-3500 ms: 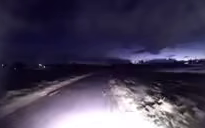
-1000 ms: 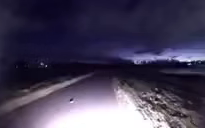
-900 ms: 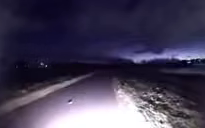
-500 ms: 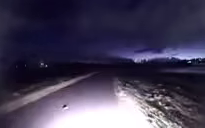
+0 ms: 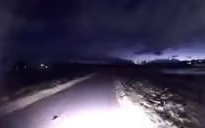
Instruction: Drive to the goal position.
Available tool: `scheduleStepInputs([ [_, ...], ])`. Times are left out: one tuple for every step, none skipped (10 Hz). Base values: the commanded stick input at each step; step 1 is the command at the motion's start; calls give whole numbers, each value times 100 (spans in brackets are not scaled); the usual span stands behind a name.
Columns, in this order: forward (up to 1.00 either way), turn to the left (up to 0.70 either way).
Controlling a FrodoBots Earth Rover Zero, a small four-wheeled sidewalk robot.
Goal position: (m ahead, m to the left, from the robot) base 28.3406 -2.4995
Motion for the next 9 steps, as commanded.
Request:
scheduleStepInputs([
  [70,0],
  [70,0],
  [70,0],
  [70,0],
  [70,0],
  [70,0],
  [70,0],
  [70,0],
  [70,0],
])
